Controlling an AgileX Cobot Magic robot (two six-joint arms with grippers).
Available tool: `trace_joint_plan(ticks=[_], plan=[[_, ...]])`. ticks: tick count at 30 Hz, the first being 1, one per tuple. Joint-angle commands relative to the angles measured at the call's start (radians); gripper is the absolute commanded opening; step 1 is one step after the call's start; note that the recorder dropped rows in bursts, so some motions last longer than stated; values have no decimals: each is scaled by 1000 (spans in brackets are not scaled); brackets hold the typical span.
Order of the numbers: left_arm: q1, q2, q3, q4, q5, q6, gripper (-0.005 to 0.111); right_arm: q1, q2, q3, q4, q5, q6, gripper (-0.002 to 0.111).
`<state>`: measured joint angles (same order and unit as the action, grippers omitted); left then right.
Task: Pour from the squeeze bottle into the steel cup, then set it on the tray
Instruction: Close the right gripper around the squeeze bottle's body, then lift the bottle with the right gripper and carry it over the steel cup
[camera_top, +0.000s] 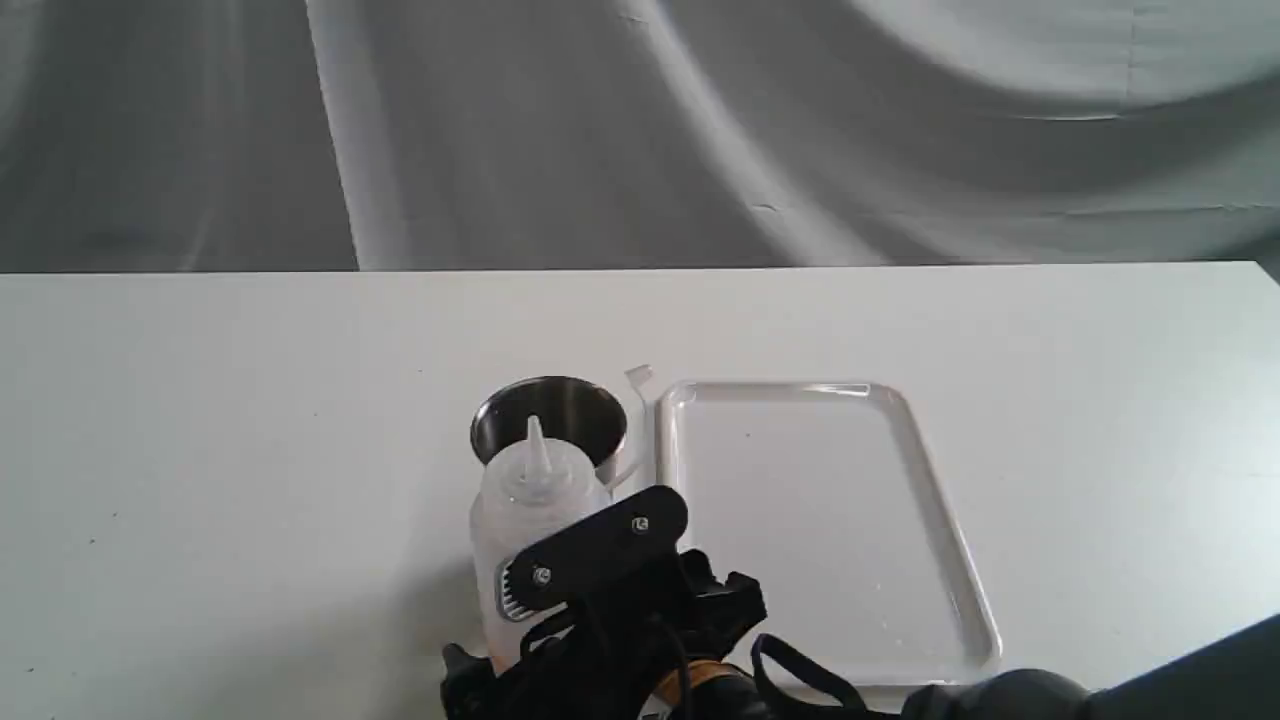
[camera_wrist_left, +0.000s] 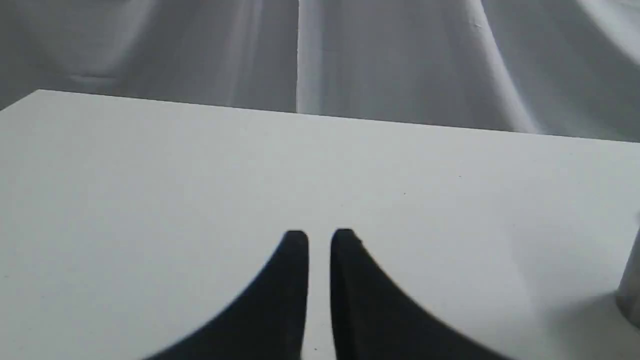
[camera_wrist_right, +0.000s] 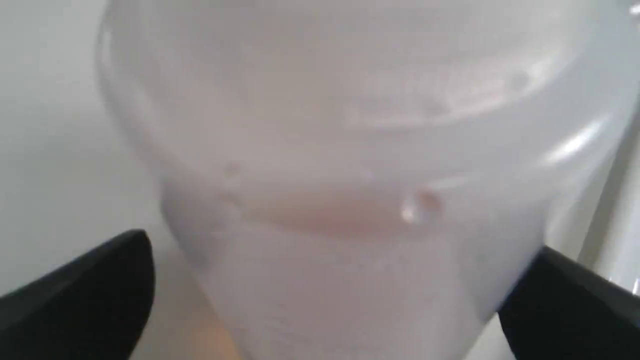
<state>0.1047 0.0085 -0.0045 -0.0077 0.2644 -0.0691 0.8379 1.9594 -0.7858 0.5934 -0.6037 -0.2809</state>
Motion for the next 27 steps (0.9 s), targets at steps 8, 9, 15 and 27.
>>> trace_joint_plan(ticks=[8, 9, 15, 27], plan=[[-5, 3, 4, -4, 1, -2, 8, -2, -7, -3, 5, -16, 2, 73], [-5, 3, 4, -4, 1, -2, 8, -2, -7, -3, 5, -16, 2, 68], [-5, 3, 4, -4, 1, -2, 8, -2, -7, -3, 5, -16, 2, 33], [-5, 3, 4, -4, 1, -2, 8, 0, -83, -3, -10, 137, -32, 2]])
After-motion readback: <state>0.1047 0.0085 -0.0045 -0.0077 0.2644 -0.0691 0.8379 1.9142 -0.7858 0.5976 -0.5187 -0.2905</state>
